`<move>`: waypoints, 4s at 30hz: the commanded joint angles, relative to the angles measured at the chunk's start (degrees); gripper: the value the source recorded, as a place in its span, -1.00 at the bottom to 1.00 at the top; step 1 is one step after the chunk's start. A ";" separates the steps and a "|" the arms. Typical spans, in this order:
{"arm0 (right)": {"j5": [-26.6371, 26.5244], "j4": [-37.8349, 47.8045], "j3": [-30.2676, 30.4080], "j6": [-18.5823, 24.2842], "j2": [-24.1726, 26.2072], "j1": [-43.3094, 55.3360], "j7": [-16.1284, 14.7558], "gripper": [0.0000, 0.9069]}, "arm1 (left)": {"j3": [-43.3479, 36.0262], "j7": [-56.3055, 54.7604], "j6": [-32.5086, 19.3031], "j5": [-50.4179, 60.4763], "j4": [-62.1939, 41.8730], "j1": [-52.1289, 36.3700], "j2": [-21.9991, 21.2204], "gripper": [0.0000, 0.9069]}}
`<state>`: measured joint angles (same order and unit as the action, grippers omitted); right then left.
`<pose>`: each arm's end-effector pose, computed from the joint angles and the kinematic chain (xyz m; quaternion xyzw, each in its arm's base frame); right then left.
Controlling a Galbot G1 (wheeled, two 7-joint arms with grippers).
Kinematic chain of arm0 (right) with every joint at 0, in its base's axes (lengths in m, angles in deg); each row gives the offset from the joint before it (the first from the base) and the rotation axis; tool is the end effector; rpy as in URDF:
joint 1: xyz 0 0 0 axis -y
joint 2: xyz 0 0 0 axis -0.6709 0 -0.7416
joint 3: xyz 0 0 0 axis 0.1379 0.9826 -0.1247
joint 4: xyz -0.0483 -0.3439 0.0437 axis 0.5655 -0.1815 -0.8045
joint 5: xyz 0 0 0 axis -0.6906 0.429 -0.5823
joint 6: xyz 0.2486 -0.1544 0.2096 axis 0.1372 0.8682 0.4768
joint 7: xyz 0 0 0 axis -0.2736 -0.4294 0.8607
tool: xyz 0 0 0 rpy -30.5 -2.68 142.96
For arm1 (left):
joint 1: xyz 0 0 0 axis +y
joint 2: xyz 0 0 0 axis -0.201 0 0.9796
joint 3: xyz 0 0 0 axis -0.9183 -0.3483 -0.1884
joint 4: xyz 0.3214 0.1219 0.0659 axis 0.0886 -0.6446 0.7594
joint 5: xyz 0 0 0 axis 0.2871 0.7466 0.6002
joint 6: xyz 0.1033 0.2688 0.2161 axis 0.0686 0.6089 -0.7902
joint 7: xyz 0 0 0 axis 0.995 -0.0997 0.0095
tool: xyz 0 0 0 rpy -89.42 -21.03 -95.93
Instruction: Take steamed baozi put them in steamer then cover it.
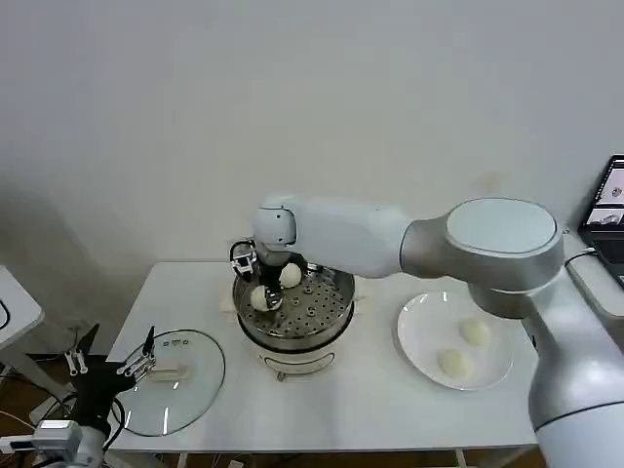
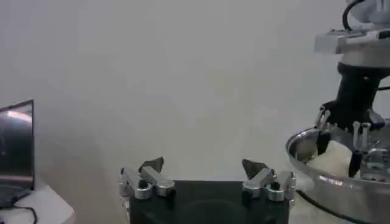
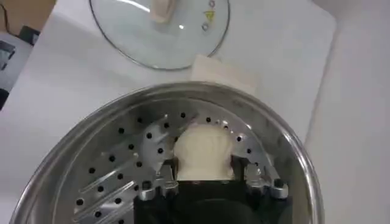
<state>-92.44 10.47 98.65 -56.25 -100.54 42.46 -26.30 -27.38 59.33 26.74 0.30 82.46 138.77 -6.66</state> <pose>0.5526 0.2767 -0.1047 0.5692 -0.4886 0.5936 0.2913 0.1493 0.1090 -0.2152 0.0551 -0.9909 -0.1116 0.0507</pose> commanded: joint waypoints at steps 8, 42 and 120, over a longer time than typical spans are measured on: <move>0.09 -0.17 0.19 0.82 -0.10 -0.14 0.27 1.00 | 0.00 -0.03 0.01 0.02 0.11 0.19 0.00 1.00; 19.25 -33.49 5.21 14.42 62.36 15.77 -8.72 1.00 | -2.62 0.11 2.07 0.97 1.04 0.04 3.15 1.00; 35.47 -24.16 -32.09 17.04 59.68 -32.86 -6.72 0.00 | -0.87 0.24 1.56 3.61 0.67 2.04 1.10 1.00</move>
<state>-55.46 -12.83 66.24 -39.08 -41.76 6.97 -31.97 -28.29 59.58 28.25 3.98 83.04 140.75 -5.73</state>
